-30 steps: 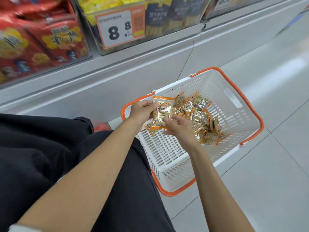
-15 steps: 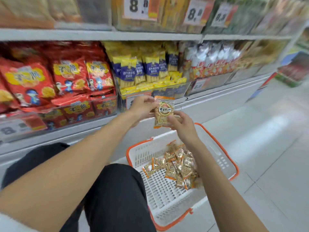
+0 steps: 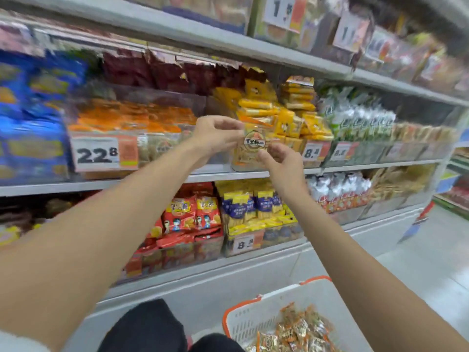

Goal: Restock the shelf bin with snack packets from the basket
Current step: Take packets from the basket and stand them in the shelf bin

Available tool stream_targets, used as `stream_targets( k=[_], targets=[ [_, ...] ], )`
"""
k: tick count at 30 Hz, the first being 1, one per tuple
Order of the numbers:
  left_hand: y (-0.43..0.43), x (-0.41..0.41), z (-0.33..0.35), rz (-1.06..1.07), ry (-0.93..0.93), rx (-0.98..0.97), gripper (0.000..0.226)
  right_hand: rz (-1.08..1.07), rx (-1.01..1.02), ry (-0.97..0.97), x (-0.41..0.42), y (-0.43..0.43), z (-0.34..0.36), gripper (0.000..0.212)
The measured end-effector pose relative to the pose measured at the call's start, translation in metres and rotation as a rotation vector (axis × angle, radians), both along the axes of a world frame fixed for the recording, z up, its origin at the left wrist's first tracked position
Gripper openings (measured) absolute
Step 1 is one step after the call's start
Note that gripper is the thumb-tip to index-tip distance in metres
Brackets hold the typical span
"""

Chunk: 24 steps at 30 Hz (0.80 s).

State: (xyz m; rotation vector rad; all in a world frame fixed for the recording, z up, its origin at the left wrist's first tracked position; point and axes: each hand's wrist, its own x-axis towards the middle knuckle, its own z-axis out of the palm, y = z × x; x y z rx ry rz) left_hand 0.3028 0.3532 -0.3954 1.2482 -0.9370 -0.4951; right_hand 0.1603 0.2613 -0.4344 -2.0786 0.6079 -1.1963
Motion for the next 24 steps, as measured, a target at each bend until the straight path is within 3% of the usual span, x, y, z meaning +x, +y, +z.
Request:
stream_targets(
  k=[5, 8, 16, 24],
  targets=[
    [0.016, 0.06, 0.057, 0.134, -0.046, -0.048, 0.012, 0.067, -0.04, -0.022, 0.075, -0.004, 0.053, 0.01],
    [0.019, 0.097, 0.065, 0.21, -0.155, 0.062, 0.018, 0.133, -0.017, 0.074, 0.119, -0.017, 0.062, 0.01],
    [0.007, 0.171, 0.031, 0.328, -0.631, 0.614, 0.026, 0.155, -0.049, 0.73, 0.188, -0.045, 0.05, 0.024],
    [-0.008, 0.189, 0.013, 0.269, -0.774, 0.752, 0.03, 0.085, -0.099, 0.886, 0.203, -0.052, 0.034, 0.017]
  ],
)
